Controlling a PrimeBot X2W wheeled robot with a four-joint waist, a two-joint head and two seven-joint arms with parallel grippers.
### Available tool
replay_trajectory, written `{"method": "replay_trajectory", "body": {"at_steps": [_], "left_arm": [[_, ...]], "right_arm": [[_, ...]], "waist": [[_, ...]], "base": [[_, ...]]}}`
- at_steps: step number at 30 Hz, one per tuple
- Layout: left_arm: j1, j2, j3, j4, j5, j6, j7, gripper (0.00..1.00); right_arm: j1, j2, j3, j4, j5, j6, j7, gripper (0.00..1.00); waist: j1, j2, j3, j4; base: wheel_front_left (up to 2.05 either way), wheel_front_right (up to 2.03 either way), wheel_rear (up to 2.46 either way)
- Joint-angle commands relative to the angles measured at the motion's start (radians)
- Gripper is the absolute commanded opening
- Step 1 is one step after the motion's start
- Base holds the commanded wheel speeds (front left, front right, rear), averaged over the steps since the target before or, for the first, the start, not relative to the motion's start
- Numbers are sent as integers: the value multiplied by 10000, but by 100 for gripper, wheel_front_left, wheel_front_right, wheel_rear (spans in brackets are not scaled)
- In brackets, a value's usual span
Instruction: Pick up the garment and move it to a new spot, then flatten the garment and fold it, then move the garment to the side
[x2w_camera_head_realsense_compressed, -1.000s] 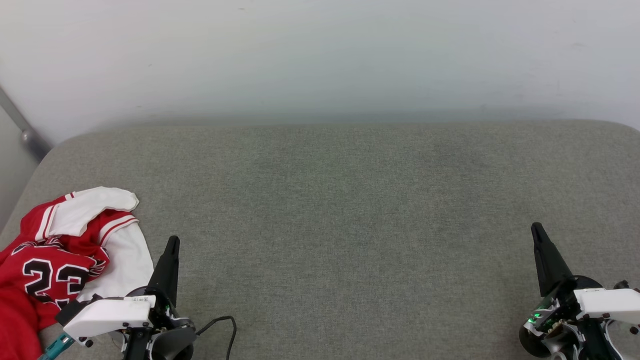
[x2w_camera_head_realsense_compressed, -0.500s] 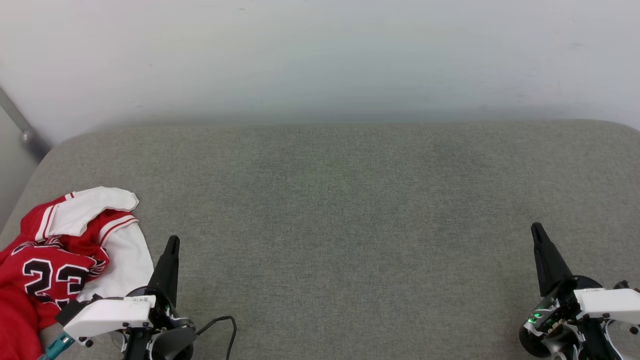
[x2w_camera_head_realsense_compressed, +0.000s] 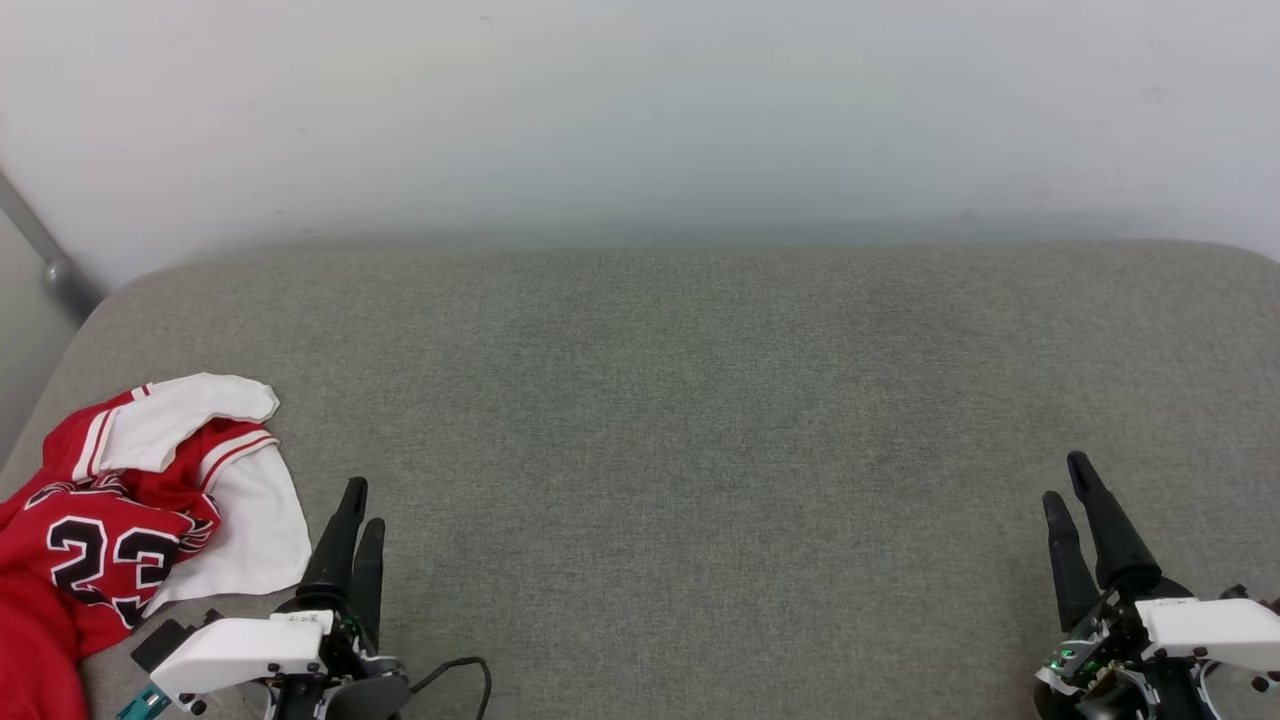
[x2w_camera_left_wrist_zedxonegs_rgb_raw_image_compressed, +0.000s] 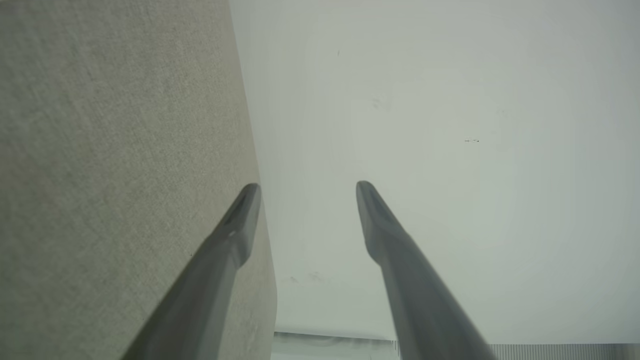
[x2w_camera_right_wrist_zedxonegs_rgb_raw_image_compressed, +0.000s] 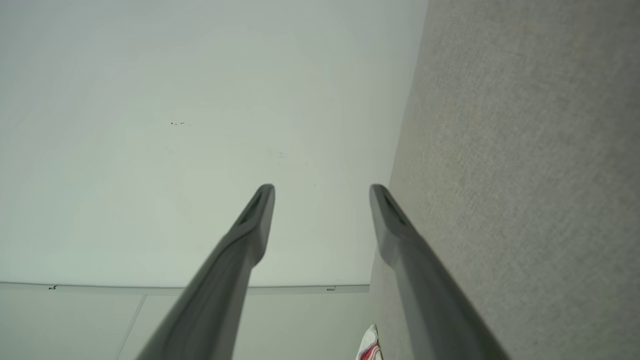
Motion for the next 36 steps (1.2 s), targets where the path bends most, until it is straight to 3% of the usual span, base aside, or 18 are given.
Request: {"method": "replay_trajectory", "body": {"at_steps": [1,12,36], "left_arm": [[-262,28,-117,-208,31,-2,-100,100],[-409,68,-730,-378,865,-3,-637,100],[-297,44,-1228,-1188,6324,-4,-1574,100]], "right_arm": [[-126,-10,55,-258,-88,2,-68,100],[-10,-195,361,-400,-1117,2,-687,100],[197,-33,336,-1247,-6890,2,-1407,100]], "waist": [[0,0,-3,6],[0,0,-44,55],[0,0,-118,148]], "base": [[0,0,0],[0,0,0],[0,0,0]]}}
